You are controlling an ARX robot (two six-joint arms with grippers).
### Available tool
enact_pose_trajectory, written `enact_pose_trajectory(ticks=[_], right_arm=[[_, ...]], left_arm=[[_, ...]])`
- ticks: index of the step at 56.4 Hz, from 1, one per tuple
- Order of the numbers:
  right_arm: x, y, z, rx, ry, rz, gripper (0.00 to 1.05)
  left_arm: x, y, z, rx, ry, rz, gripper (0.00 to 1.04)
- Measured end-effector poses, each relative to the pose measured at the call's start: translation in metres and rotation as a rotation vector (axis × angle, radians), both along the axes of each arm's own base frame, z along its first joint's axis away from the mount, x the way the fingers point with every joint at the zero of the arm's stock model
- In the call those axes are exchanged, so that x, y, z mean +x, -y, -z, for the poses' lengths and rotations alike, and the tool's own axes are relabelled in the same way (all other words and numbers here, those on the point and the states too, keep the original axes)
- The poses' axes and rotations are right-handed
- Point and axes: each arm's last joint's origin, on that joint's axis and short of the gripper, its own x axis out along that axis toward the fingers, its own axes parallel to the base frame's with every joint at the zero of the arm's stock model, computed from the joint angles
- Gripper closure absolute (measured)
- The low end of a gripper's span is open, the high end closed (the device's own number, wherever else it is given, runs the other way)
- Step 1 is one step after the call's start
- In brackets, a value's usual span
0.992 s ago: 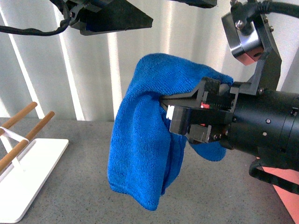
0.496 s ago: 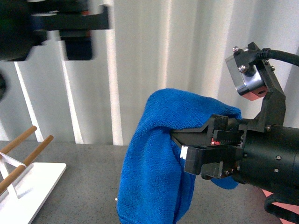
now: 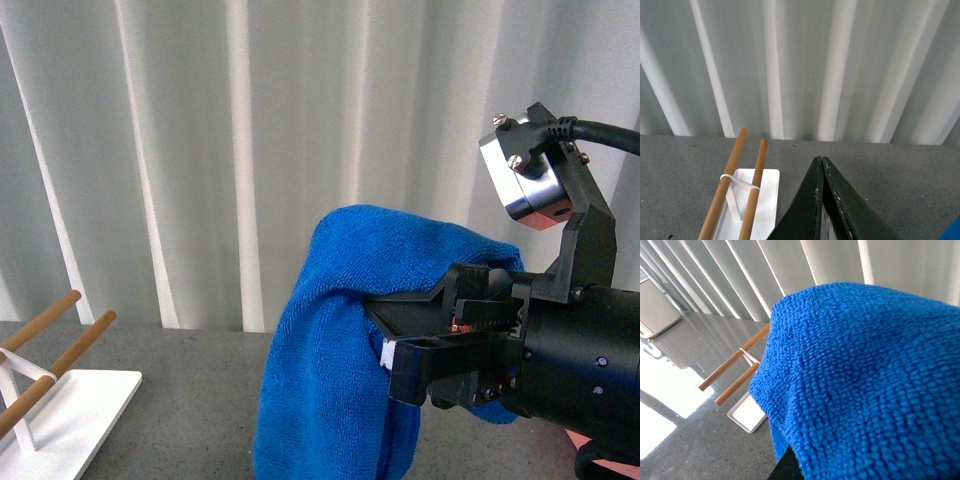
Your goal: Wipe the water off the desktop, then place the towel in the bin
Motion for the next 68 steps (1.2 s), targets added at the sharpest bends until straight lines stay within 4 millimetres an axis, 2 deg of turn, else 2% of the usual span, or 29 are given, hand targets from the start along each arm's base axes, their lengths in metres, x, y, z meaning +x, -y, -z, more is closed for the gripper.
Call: enact_pose_trajectory(ticks=[32, 44, 68], right_arm=[[0.002, 0.012, 0.005, -0.014, -0.017, 0.021, 1.0], [-0.001, 0.017, 0.007, -0.029, -0.032, 0.033, 1.0], [-0.006, 0.013, 0.011, -0.052, -0.041, 0.022, 1.0]], left_arm=[[-0.044, -0.029, 0.028, -0.001, 0.0, -0.001, 1.01], [-0.059, -0.03, 0.037, -0.001, 0.012, -0.007, 1.01], [-0.073, -0.03, 0.033, -0.001, 0.034, -0.005, 1.01]])
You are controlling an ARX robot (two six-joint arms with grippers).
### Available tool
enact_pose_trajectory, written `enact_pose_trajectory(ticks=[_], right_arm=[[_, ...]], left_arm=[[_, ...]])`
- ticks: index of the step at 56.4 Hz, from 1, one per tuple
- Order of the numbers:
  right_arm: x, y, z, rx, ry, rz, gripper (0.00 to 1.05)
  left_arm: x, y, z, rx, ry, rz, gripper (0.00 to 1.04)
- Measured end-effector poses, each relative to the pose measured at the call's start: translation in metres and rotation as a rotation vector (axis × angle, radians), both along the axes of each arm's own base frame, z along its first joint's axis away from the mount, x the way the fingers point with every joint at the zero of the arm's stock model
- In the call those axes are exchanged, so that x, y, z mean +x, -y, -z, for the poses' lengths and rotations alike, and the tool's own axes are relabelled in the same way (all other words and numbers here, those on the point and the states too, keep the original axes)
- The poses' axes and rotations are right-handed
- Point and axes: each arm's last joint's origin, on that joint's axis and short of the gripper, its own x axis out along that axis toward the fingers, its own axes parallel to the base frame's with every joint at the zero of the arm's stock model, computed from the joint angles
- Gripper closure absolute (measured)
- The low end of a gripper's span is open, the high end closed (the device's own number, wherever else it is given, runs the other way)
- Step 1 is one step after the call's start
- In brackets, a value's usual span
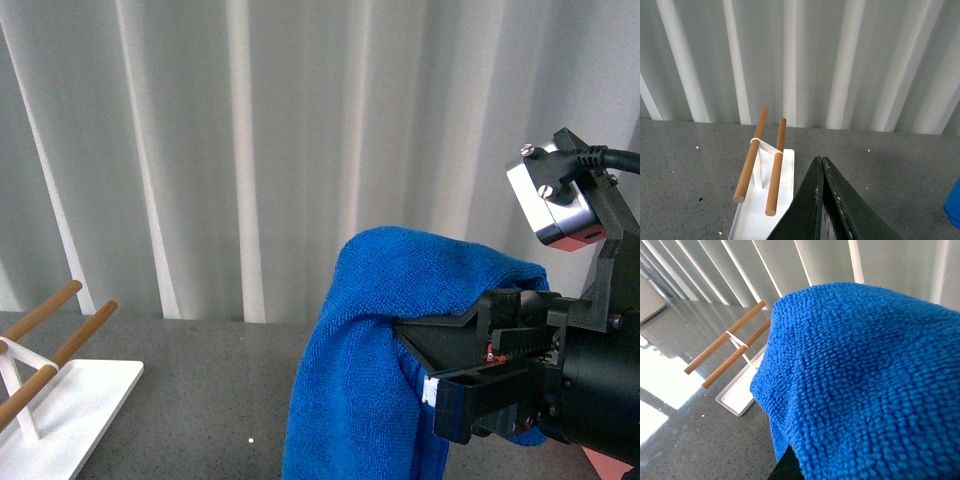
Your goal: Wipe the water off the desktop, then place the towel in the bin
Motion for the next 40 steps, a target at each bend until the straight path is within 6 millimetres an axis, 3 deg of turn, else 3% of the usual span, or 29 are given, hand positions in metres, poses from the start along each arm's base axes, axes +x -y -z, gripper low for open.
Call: enact_pose_trajectory(ticks=[30, 40], right_arm=[[-0.002, -0.004, 0.001, -0.016, 0.005, -0.01, 1.0], [-0.002, -0.003, 0.001, -0.019, 0.001, -0.01, 1.0]], left_arm=[[-0.01, 0.0, 0.0, 0.0, 0.001, 0.0, 1.01], [-0.022, 0.0, 0.003, 0.0, -0.001, 0.001, 1.01]])
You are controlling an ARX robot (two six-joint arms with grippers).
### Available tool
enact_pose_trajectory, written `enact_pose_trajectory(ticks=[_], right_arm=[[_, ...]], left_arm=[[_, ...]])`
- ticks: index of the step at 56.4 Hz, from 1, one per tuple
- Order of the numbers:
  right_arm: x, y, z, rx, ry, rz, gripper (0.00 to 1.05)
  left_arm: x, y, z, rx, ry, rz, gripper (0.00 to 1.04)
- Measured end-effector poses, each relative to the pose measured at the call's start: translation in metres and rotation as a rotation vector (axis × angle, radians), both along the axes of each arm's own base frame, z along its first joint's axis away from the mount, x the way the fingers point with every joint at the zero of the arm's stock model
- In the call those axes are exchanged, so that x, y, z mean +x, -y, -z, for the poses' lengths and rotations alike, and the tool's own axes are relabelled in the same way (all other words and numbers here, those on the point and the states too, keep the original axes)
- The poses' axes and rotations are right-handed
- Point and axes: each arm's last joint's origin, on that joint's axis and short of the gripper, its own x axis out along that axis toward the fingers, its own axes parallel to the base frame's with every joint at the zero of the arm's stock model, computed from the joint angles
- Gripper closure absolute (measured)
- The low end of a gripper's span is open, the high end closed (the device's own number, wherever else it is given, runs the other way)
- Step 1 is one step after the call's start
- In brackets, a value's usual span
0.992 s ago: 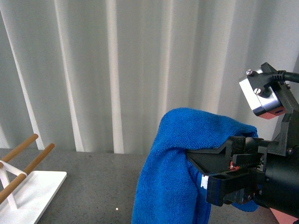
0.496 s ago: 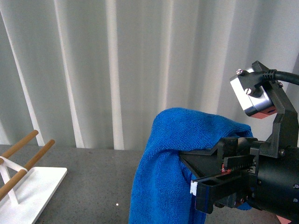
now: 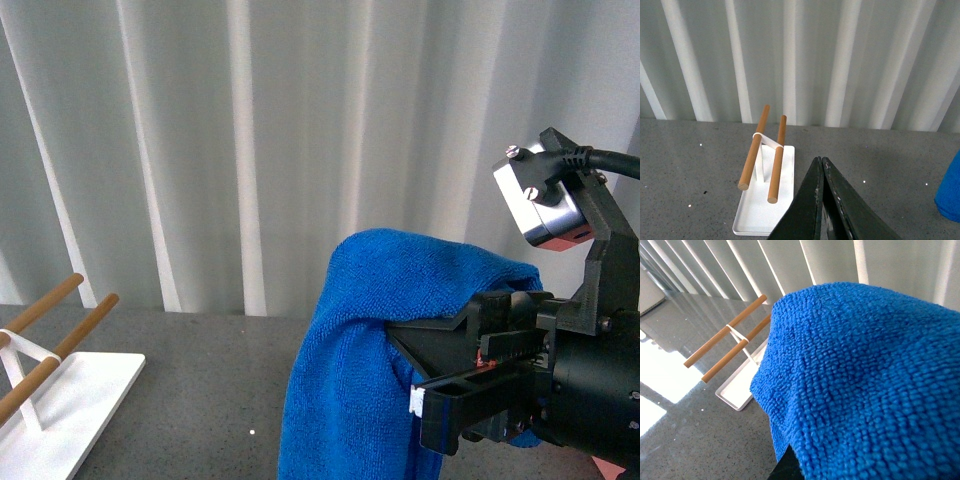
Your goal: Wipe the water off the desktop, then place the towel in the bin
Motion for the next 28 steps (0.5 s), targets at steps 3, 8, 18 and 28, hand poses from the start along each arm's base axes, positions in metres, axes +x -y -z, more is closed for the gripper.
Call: enact_pose_trajectory(ticks=[3, 8, 18, 28], right_arm=[[0.0, 0.0, 0.0, 0.0, 0.0, -0.002, 1.0], [0.0, 0.0, 0.0, -0.005, 0.0, -0.005, 1.0], [0.002, 0.001, 0.011, -0.059, -0.053, 0.013, 1.0], [0.015, 0.002, 0.064, -0.352, -0.328, 0.076, 1.0]], left_arm=[[0.0, 0.0, 0.0, 0.0, -0.003, -0.001, 1.01], [0.0, 0.0, 0.0, 0.0, -0.004, 0.0, 1.01], [0.0, 0.0, 0.0, 0.0, -0.005, 0.0, 0.75], [0.0, 0.0, 0.0, 0.0, -0.005, 0.0, 0.41]])
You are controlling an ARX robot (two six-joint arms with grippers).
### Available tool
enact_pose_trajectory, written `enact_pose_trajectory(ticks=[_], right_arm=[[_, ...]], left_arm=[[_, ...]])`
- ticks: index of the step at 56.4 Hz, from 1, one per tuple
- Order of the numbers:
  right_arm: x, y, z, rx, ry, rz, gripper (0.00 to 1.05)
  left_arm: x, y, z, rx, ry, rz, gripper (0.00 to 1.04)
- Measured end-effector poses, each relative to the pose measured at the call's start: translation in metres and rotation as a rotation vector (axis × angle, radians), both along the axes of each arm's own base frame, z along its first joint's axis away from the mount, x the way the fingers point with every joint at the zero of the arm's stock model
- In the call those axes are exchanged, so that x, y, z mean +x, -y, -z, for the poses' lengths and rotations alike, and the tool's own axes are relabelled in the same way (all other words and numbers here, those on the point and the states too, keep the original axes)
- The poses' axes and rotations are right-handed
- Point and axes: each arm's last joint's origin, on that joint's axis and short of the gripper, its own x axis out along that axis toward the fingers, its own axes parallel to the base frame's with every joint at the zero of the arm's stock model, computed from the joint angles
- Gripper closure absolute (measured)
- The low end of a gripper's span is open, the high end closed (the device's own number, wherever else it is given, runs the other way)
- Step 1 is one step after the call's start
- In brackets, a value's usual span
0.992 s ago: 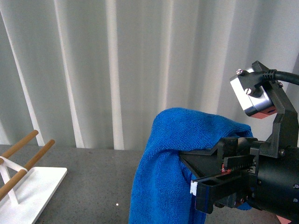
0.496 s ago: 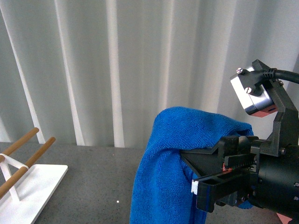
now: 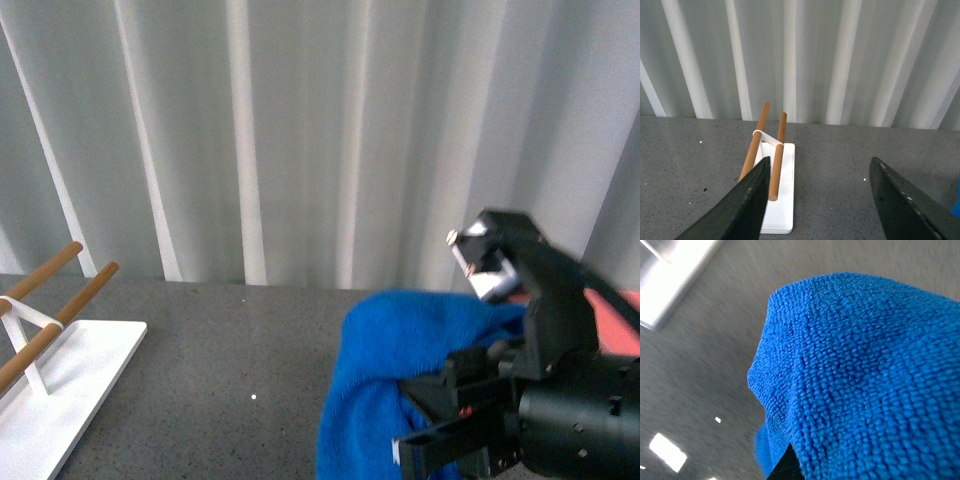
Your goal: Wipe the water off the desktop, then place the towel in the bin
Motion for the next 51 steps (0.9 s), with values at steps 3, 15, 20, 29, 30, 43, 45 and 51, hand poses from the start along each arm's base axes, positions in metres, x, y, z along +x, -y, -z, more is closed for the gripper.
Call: enact_pose_trajectory(ticks=[3, 15, 20, 29, 30, 43, 45, 51], right_arm=[[0.001, 0.002, 0.013, -0.072, -0.061, 0.0, 1.0], [0.025, 0.015, 0.046, -0.324, -0.187, 0.008, 1.0], [0.044, 0.016, 0.052, -0.392, -0.195, 0.024, 1.0], [0.07, 0.007, 0.06, -0.438, -0.2, 0.022, 1.0], [0.074, 0.004, 0.06, -0.44, -0.196, 0.019, 1.0], [0.109, -0.033, 0.062, -0.444, -0.14, -0.013, 1.0], [0.114, -0.039, 0.062, -0.439, -0.132, -0.018, 1.0], [0.124, -0.059, 0.062, -0.423, -0.116, -0.037, 1.0]], left_arm=[[0.0, 0.0, 0.0, 0.0, 0.0, 0.0, 0.32], [0.0, 0.0, 0.0, 0.0, 0.0, 0.0, 0.07], [0.0, 0.0, 0.0, 0.0, 0.0, 0.0, 0.07], [0.0, 0.0, 0.0, 0.0, 0.0, 0.0, 0.07], [0.0, 0.0, 0.0, 0.0, 0.0, 0.0, 0.07], [0.0, 0.0, 0.0, 0.0, 0.0, 0.0, 0.07], [0.0, 0.0, 0.0, 0.0, 0.0, 0.0, 0.07], [0.0, 0.0, 0.0, 0.0, 0.0, 0.0, 0.07]])
